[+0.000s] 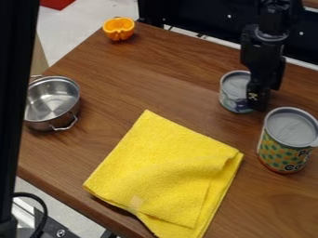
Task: Moved can to the top left corner of the yellow cloth
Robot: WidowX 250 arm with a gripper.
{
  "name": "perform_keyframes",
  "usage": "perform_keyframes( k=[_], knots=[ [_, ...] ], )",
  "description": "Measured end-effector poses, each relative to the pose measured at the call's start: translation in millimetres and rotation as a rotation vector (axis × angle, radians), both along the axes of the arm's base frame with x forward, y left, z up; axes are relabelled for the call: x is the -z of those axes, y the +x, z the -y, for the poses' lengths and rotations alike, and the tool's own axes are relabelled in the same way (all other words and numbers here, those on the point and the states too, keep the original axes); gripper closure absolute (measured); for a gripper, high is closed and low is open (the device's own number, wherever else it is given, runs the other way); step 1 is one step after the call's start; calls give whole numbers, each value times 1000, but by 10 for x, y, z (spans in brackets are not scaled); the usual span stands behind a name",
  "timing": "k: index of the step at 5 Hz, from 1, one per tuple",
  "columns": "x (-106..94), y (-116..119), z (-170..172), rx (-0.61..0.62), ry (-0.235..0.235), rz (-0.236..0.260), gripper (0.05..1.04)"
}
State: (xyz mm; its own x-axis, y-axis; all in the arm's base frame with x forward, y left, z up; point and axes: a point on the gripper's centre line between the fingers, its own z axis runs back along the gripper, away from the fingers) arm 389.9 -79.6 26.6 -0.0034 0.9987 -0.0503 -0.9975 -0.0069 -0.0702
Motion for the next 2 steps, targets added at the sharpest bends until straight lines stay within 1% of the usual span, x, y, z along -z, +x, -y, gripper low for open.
perform_keyframes(
  k=[1,2],
  knots=[
    [27,11,-91,35,29,12,85],
    [24,-4,-196,57,42,-5,85]
  ],
)
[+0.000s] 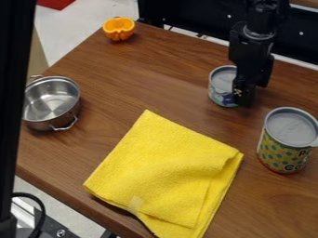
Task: Moved can to the top left corner of the yellow cloth
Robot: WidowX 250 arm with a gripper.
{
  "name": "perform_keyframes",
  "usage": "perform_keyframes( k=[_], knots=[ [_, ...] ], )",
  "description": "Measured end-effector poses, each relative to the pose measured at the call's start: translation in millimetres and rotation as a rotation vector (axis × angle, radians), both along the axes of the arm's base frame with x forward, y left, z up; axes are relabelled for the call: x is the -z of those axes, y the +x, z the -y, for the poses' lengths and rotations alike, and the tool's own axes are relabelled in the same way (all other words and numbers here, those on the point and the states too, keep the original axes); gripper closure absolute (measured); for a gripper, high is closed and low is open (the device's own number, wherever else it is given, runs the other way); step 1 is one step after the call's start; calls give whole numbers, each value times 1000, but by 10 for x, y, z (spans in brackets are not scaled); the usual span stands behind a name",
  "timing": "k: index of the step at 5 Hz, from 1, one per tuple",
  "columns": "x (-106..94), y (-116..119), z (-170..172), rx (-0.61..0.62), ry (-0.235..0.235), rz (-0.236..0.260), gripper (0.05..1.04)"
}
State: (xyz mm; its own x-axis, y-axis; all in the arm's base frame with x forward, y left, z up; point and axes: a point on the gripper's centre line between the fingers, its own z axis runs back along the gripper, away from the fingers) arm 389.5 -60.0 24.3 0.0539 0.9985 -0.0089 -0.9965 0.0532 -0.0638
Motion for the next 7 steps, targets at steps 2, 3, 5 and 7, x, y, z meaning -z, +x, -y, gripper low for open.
perform_keyframes(
  k=[2,3,5,7],
  knots=[
    [15,34,-201,201,111,18,85],
    [14,20,-314,270,146,-4,85],
    [44,35,-507,245,140,6,85],
    [39,56,-698,239,129,15,85]
  ],
)
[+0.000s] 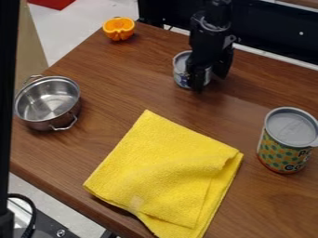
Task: Moved can to the top left corner of the yellow cloth
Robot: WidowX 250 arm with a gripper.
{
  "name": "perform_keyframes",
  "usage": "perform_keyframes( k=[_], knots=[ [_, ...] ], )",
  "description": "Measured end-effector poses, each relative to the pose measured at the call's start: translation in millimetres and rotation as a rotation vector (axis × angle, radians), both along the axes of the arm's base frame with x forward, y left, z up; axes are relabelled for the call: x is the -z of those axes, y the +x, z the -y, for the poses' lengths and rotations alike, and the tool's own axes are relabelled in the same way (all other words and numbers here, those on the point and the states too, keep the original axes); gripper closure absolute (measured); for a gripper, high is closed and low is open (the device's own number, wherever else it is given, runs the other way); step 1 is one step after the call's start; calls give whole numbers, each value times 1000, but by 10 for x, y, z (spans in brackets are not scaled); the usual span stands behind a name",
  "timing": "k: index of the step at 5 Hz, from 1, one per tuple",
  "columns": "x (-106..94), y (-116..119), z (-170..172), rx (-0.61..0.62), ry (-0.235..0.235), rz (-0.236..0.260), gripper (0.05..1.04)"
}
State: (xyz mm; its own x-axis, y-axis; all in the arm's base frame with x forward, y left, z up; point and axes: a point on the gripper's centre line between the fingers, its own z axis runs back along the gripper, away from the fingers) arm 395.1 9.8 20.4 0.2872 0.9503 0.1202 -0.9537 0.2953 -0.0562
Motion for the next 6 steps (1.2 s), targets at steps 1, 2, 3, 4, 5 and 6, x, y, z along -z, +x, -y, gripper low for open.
perform_keyframes(
  k=[1,2,3,4,5,6],
  knots=[
    [-4,-15,-110,-5,10,-14,85],
    [-9,-4,-214,5,32,-7,85],
    [-14,-20,-313,-4,46,-16,85],
    [-32,-19,-388,-3,42,-10,85],
    [-120,-28,-462,-3,51,14,85],
    [-155,-51,-505,-14,36,2,85]
  ],
)
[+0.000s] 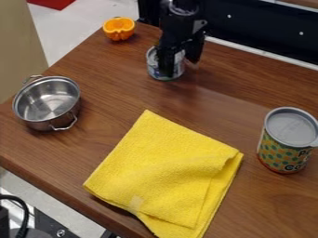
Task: Moved can to the top left corner of the yellow cloth
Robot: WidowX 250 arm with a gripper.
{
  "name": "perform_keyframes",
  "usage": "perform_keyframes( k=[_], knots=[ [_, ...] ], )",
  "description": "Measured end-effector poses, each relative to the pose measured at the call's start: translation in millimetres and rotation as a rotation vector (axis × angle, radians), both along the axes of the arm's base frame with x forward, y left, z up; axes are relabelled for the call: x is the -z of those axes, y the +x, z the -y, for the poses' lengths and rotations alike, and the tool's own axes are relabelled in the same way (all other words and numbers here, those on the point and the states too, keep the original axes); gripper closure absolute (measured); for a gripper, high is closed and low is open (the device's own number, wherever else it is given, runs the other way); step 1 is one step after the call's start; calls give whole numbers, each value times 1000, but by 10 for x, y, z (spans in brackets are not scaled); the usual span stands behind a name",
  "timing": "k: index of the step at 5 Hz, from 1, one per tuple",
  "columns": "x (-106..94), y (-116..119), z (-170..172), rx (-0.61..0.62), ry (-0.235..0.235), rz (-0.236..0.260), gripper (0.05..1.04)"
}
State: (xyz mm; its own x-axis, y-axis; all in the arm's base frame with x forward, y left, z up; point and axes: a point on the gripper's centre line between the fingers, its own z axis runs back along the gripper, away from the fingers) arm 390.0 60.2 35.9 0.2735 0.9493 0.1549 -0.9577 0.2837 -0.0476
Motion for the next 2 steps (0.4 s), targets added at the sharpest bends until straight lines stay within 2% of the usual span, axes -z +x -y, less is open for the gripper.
perform_keyframes(
  k=[1,2],
  knots=[
    [-108,-11,27,5,-19,6,85],
    [-286,1,93,22,-58,28,85]
  ],
)
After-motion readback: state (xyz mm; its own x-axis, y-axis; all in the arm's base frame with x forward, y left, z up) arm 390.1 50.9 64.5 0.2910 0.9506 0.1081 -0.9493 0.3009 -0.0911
